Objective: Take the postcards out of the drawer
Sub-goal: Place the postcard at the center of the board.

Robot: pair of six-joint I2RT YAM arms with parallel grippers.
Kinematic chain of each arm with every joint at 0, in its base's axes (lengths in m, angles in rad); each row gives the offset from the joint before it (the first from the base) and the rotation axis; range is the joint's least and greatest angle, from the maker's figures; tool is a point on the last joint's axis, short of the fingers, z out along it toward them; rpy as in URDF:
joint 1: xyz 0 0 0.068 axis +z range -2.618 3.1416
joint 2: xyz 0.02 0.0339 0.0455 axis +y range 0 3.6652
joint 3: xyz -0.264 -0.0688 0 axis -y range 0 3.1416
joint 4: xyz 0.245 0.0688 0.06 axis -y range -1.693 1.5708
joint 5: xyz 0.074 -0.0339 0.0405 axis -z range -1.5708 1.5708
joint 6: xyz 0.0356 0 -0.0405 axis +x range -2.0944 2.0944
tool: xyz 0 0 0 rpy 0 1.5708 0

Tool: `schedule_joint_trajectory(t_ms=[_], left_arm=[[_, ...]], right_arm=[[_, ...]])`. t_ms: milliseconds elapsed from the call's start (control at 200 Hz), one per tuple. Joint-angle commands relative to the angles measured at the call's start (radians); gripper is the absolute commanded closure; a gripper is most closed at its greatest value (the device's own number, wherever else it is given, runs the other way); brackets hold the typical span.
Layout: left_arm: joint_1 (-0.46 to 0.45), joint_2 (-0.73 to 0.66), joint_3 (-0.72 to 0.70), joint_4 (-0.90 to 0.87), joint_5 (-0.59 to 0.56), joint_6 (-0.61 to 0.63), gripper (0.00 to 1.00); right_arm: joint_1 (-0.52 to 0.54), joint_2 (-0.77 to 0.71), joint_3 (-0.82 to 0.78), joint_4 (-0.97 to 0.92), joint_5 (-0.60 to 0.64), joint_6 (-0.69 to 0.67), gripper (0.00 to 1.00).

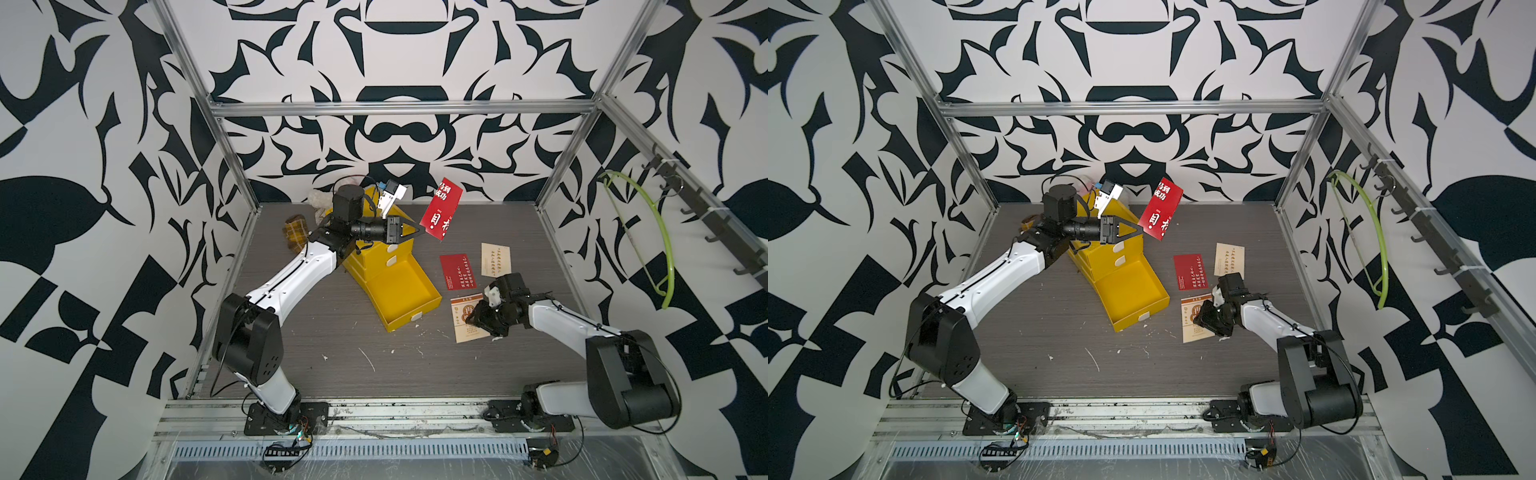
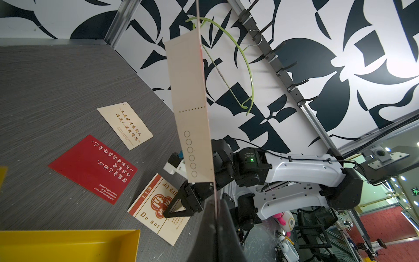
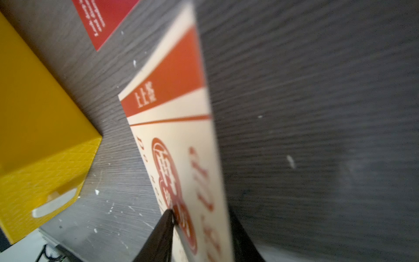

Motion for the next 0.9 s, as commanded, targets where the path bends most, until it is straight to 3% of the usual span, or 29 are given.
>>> schedule_joint_trajectory(t_ms=[0,170,370,505,695,895], left_arm=[[0.003,0.006,-0.007,0.028,0.018,-0.001,1.0],[0.003,-0.003,0.0,0.026,0.018,0.004,1.0],[0.004,-0.011,0.011,0.029,0.018,0.004,1.0],[0.003,-0.011,0.007,0.074,0.028,-0.03,1.0],[0.007,-0.019,0.026,0.17,0.086,-0.134,1.0],[0.061,-0.032,0.027,0.441,0.167,-0.389,1.0]], right_arm=[[0.002,-0.037,0.046,-0.102,0.112,-0.033,0.49],[0.002,-0.1,0.155,-0.242,0.261,-0.09,0.37],[0.002,-0.152,0.289,-0.3,0.364,-0.161,0.36],[0.001,-0.215,0.333,-0.15,0.213,-0.166,0.35],[0.001,-0.276,0.35,0.266,-0.098,-0.066,0.17],[0.001,-0.195,0.417,0.566,-0.34,0.018,0.16]])
